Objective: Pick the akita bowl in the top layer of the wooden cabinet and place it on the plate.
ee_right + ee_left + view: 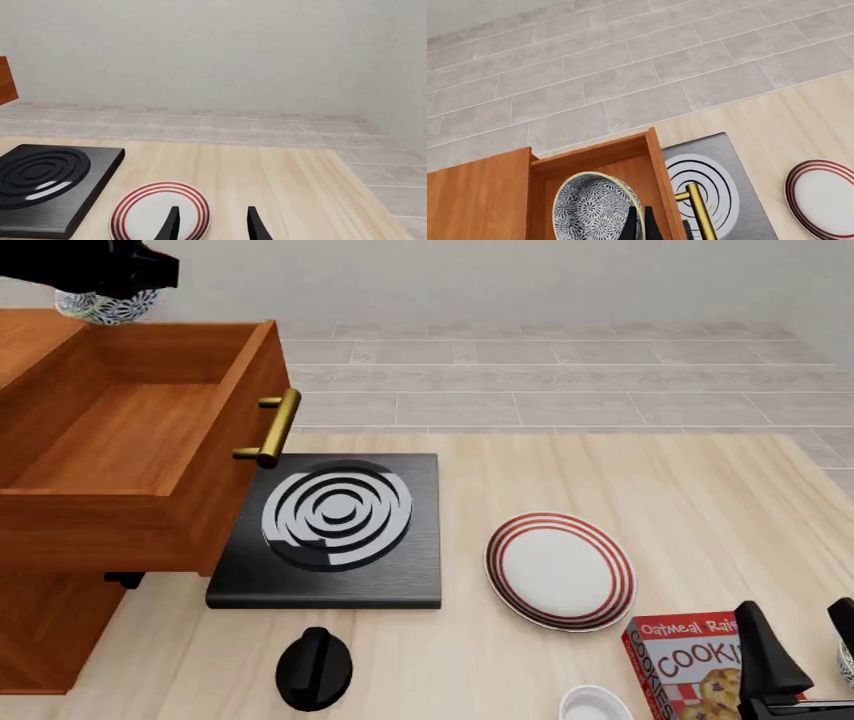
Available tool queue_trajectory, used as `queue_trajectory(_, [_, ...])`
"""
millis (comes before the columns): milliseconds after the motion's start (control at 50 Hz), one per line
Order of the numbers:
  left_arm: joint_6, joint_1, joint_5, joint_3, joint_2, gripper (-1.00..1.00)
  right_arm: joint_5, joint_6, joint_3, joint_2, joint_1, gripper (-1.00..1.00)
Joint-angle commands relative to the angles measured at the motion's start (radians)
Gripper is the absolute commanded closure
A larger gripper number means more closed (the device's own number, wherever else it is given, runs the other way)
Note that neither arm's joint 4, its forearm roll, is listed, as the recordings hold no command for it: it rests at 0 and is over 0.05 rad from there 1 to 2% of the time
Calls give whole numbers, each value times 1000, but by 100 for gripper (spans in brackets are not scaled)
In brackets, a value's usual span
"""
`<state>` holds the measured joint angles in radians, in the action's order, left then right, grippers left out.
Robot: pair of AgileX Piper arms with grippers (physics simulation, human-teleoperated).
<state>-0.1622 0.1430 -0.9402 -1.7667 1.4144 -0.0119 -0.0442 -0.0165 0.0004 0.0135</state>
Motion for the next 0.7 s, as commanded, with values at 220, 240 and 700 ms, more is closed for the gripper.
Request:
queue_trajectory(220, [-43, 168, -35, -167, 54, 100, 2, 5, -3, 0, 4, -100])
queue_trajectory(240, [-41, 178, -37, -175, 57, 100, 1, 4, -3, 0, 4, -100])
queue_trajectory(700, [-102, 331, -94, -327, 140, 100, 0, 12, -6, 0, 3, -100])
